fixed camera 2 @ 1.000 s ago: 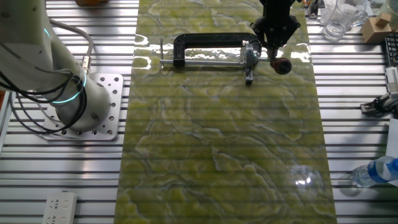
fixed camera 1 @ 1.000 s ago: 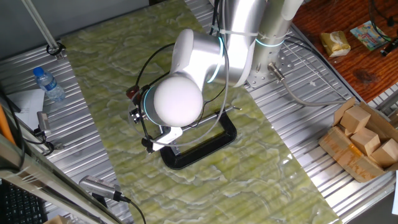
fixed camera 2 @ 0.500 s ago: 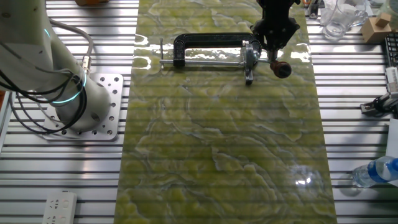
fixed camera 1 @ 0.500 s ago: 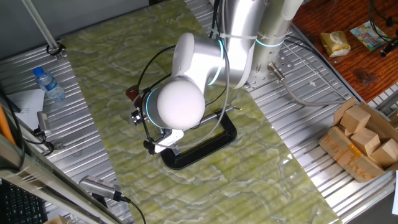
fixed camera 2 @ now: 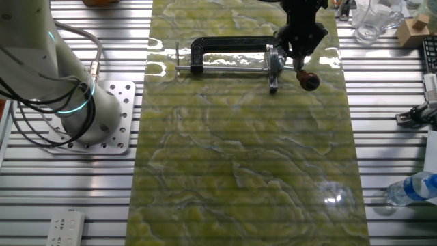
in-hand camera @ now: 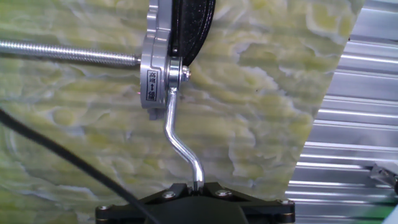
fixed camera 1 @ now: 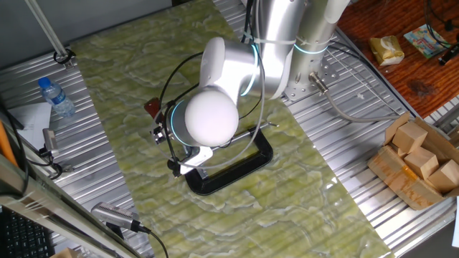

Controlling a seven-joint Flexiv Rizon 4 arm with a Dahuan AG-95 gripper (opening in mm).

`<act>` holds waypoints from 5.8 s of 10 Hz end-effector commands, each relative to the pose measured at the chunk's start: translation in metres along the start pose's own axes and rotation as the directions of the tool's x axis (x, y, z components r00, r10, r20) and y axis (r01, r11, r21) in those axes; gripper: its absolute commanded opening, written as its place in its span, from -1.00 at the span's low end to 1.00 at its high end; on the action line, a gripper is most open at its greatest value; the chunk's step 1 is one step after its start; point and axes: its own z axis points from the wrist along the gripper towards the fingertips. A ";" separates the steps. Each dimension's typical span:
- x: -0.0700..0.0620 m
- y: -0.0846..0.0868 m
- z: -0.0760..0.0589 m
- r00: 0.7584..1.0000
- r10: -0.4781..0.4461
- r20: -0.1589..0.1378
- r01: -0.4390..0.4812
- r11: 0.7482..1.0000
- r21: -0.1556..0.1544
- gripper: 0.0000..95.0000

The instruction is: Push down the lever

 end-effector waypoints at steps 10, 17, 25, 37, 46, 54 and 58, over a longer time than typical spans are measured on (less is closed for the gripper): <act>-0.008 0.005 0.022 0.997 0.055 0.054 -0.056 0.998 0.012 -1.00; -0.012 0.006 0.031 0.994 0.090 0.068 -0.091 0.996 0.010 -1.00; -0.014 0.012 0.036 0.969 0.224 0.106 -0.216 0.972 -0.089 -1.00; -0.014 0.012 0.036 0.742 0.658 0.126 -0.601 0.737 -0.309 -1.00; -0.019 0.010 0.041 0.685 0.716 0.132 -0.652 0.684 -0.329 -1.00; -0.026 0.008 0.049 0.663 0.734 0.150 -0.666 0.669 -0.329 -1.00; -0.030 0.011 0.054 0.654 0.738 0.165 -0.671 0.667 -0.323 -1.00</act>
